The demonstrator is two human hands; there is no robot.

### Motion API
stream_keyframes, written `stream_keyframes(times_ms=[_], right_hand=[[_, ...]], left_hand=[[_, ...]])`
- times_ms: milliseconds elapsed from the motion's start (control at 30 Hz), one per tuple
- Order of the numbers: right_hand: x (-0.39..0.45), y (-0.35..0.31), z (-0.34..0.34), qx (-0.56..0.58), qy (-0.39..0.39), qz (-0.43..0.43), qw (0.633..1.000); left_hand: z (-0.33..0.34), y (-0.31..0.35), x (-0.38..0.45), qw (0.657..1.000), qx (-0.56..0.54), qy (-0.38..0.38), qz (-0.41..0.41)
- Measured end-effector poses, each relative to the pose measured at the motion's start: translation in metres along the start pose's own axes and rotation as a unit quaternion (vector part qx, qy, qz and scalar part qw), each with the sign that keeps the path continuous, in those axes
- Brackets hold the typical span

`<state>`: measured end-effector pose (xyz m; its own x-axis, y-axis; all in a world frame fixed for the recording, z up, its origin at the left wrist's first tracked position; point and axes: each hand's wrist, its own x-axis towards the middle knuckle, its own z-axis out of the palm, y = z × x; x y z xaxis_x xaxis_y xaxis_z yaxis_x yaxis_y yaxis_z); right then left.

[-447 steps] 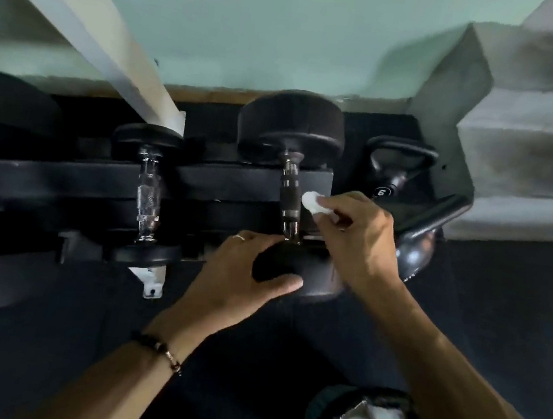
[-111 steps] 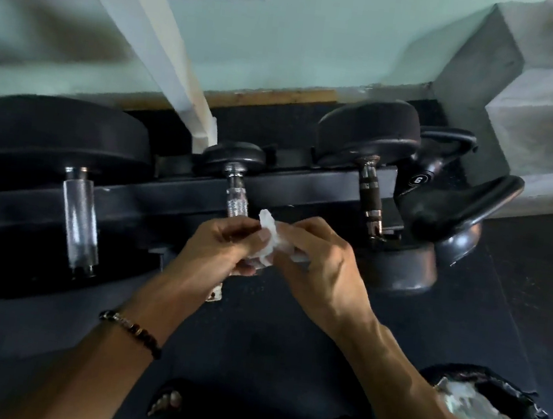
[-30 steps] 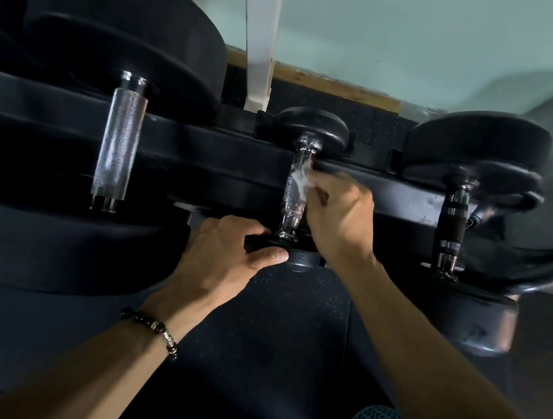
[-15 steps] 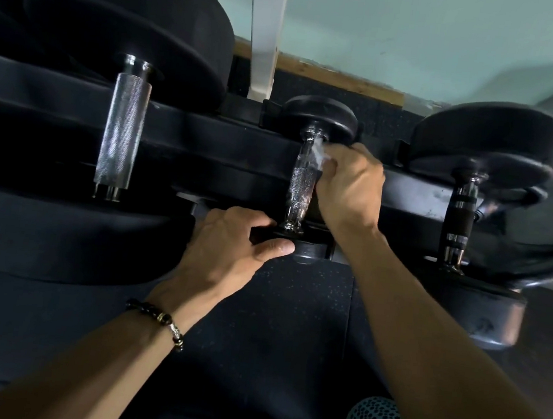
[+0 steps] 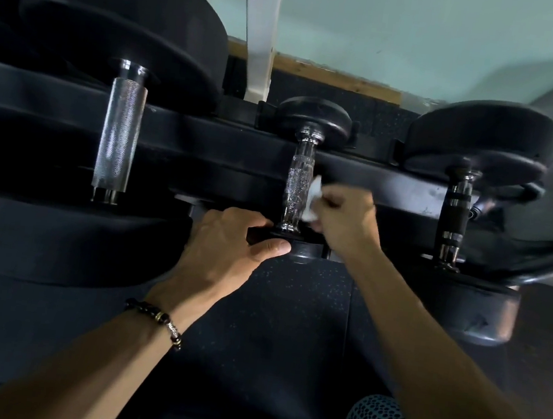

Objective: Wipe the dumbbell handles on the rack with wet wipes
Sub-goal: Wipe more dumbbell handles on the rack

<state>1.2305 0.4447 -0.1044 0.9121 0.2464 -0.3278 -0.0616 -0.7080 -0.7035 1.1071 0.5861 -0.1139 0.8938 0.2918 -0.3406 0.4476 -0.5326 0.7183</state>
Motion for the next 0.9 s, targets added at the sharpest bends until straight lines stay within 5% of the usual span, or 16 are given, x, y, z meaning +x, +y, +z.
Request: stream_keyframes(times_ms=[100, 233, 300, 500, 633, 800, 900], right_hand=[[0.003, 0.004, -0.007, -0.004, -0.078, 0.002, 0.997], [0.040, -0.018, 0.001, 0.090, 0.062, -0.009, 0.994], [0.041, -0.017, 0.006, 0.139, 0.072, 0.020, 0.987], [0.002, -0.010, -0.010, 0.101, -0.113, 0.086, 0.985], [0.040, -0.031, -0.007, 0.278, 0.029, 0.096, 0.955], [-0.003, -0.003, -0.009, 0.136, -0.151, 0.101, 0.974], [0.008, -0.007, -0.021, 0.141, -0.131, 0.090, 0.977]], left_hand=[[0.000, -0.001, 0.000, 1.000, 0.001, 0.004, 0.008], [-0.006, 0.008, -0.002, 1.000, 0.014, 0.007, 0.024], [-0.007, 0.010, -0.003, 0.999, 0.028, 0.005, 0.020], [-0.004, 0.008, -0.003, 1.000, 0.004, -0.007, -0.006], [-0.006, 0.008, -0.004, 1.000, 0.008, -0.008, 0.006], [-0.011, 0.021, -0.007, 0.998, 0.054, -0.011, -0.014], [-0.010, 0.021, -0.008, 0.999, 0.040, -0.022, -0.022]])
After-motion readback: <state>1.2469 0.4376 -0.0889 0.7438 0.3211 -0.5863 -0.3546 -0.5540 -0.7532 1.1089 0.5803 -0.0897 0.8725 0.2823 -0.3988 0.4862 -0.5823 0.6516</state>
